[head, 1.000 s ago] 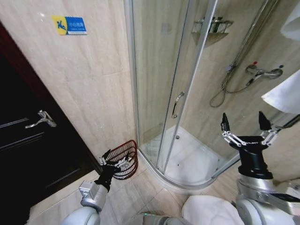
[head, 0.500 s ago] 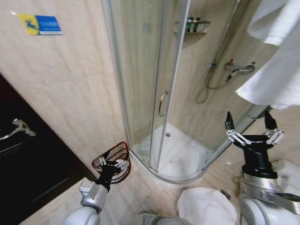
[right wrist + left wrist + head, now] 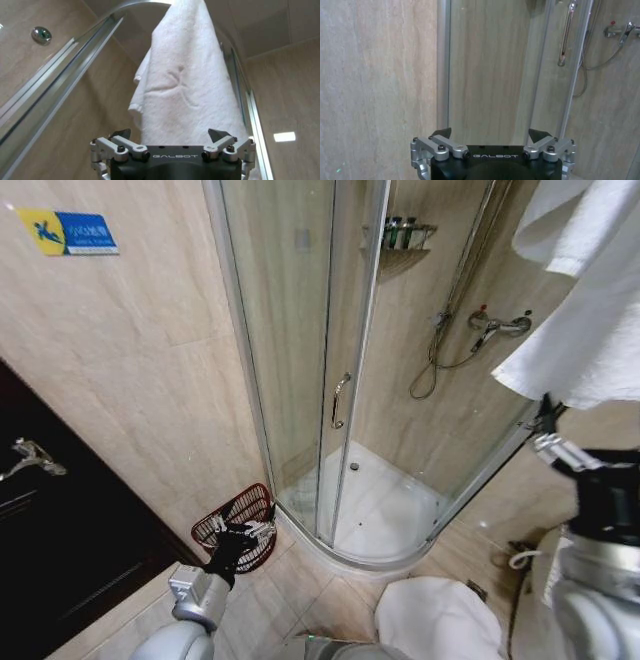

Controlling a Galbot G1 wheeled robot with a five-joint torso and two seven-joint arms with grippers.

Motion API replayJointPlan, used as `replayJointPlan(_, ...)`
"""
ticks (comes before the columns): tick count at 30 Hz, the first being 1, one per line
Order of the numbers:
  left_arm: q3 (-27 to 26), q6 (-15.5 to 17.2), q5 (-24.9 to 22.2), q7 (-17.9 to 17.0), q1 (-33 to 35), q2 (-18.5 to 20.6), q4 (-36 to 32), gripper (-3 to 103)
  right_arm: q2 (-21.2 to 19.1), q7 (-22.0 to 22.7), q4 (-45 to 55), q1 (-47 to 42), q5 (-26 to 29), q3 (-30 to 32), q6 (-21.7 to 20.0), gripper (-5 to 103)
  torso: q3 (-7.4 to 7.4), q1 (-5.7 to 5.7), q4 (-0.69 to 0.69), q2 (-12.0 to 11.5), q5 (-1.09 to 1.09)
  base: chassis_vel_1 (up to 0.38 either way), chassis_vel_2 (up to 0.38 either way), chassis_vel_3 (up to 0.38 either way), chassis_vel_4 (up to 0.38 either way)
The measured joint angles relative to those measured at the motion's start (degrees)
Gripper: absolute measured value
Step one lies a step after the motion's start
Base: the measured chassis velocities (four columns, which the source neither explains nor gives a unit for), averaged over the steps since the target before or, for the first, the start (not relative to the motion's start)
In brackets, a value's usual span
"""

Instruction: Discard the used towel into the hamper.

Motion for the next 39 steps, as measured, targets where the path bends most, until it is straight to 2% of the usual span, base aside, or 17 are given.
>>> replayJointPlan(5, 0.0, 0.0, 0.0, 0.0, 0.0, 0.0, 0.0, 100, -3.9, 0.2, 0.0, 2.2, 7.4, 6.2, -3.1, 100, 0.00, -0.01, -0.02, 0.0, 0.01, 0.000, 0.000, 0.000, 0.000)
replayJointPlan(6, 0.0, 0.0, 0.0, 0.0, 0.0, 0.0, 0.0, 100, -3.9, 0.2, 0.0, 2.2, 7.4, 6.2, -3.1, 100, 0.00, -0.01, -0.02, 0.0, 0.01, 0.000, 0.000, 0.000, 0.000)
replayJointPlan(8, 0.0, 0.0, 0.0, 0.0, 0.0, 0.0, 0.0, 100, -7.2, 0.2, 0.0, 4.7, 11.8, 9.6, -4.9, 100, 0.00, 0.00, -0.01, 0.0, 0.00, 0.000, 0.000, 0.000, 0.000)
replayJointPlan(9, 0.0, 0.0, 0.0, 0.0, 0.0, 0.0, 0.0, 100, -7.2, 0.2, 0.0, 4.7, 11.8, 9.6, -4.9, 100, 0.00, 0.00, -0.01, 0.0, 0.00, 0.000, 0.000, 0.000, 0.000)
replayJointPlan(12, 0.0, 0.0, 0.0, 0.0, 0.0, 0.0, 0.0, 100, -13.6, -1.0, 0.0, 9.4, 18.5, 13.6, -6.4, 100, 0.00, 0.00, 0.00, 0.0, 0.00, 0.000, 0.000, 0.000, 0.000)
replayJointPlan(14, 0.0, 0.0, 0.0, 0.0, 0.0, 0.0, 0.0, 100, -14.0, -1.1, 0.0, 9.6, 19.0, 13.7, -6.4, 100, 0.00, 0.00, 0.00, 0.0, 0.00, 0.000, 0.000, 0.000, 0.000)
replayJointPlan(16, 0.0, 0.0, 0.0, 0.0, 0.0, 0.0, 0.0, 100, -18.9, -1.6, -0.1, 13.5, 24.1, 14.7, -7.4, 100, 0.00, 0.00, 0.00, 0.0, -0.01, 0.000, 0.000, 0.000, 0.000)
replayJointPlan(17, 0.0, 0.0, 0.0, 0.0, 0.0, 0.0, 0.0, 100, -18.9, -1.6, -0.1, 13.5, 24.1, 14.7, -7.4, 100, 0.00, 0.00, 0.00, 0.0, -0.01, 0.000, 0.000, 0.000, 0.000)
replayJointPlan(20, 0.0, 0.0, 0.0, 0.0, 0.0, 0.0, 0.0, 100, -23.8, -1.6, -3.3, 18.9, 26.2, 14.5, -8.6, 100, 0.00, 0.00, 0.00, 0.0, 0.00, 0.000, 0.000, 0.000, 0.000)
replayJointPlan(22, 0.0, 0.0, 0.0, 0.0, 0.0, 0.0, 0.0, 100, -24.8, -1.5, -4.1, 20.2, 26.5, 14.2, -8.9, 100, 0.00, 0.00, -0.01, 0.0, 0.01, 0.000, 0.000, 0.000, 0.000)
replayJointPlan(26, 0.0, 0.0, 0.0, 0.0, 0.0, 0.0, 0.0, 100, -29.6, -1.4, -9.5, 28.1, 27.1, 10.5, -9.6, 100, 0.00, 0.00, -0.01, 0.0, 0.00, 0.000, 0.000, 0.000, 0.000)
replayJointPlan(29, 0.0, 0.0, 0.0, 0.0, 0.0, 0.0, 0.0, 100, -31.2, -1.4, -12.6, 32.6, 27.1, 7.4, -10.1, 100, 0.00, 0.00, -0.02, 0.0, 0.00, 0.000, 0.000, 0.000, 0.000)
replayJointPlan(30, 0.0, 0.0, 0.0, 0.0, 0.0, 0.0, 0.0, 100, -31.2, -1.4, -12.6, 32.6, 27.1, 7.4, -10.1, 100, 0.00, 0.00, -0.02, 0.0, 0.00, 0.000, 0.000, 0.000, 0.000)
replayJointPlan(33, 0.0, 0.0, 0.0, 0.0, 0.0, 0.0, 0.0, 100, -33.0, -1.4, -17.0, 41.1, 27.1, 0.7, -11.4, 100, 0.00, 0.00, -0.01, 0.0, 0.01, 0.000, 0.000, 0.000, 0.000)
replayJointPlan(34, 0.0, 0.0, 0.0, 0.0, 0.0, 0.0, 0.0, 100, -33.0, -1.4, -17.0, 41.1, 27.1, 0.7, -11.4, 100, 0.00, 0.00, -0.01, 0.0, 0.01, 0.000, 0.000, 0.000, 0.000)
replayJointPlan(37, 0.0, 0.0, 0.0, 0.0, 0.0, 0.0, 0.0, 100, -33.7, -1.2, -20.3, 51.2, 27.3, -6.2, -13.5, 100, 0.01, 0.00, 0.01, 0.0, -0.02, 0.000, 0.000, 0.000, 0.000)
replayJointPlan(39, 0.0, 0.0, 0.0, 0.0, 0.0, 0.0, 0.0, 100, -33.9, -1.1, -21.1, 53.7, 27.4, -7.8, -14.0, 100, 0.01, 0.00, 0.00, 0.0, -0.02, 0.000, 0.000, 0.000, 0.000)
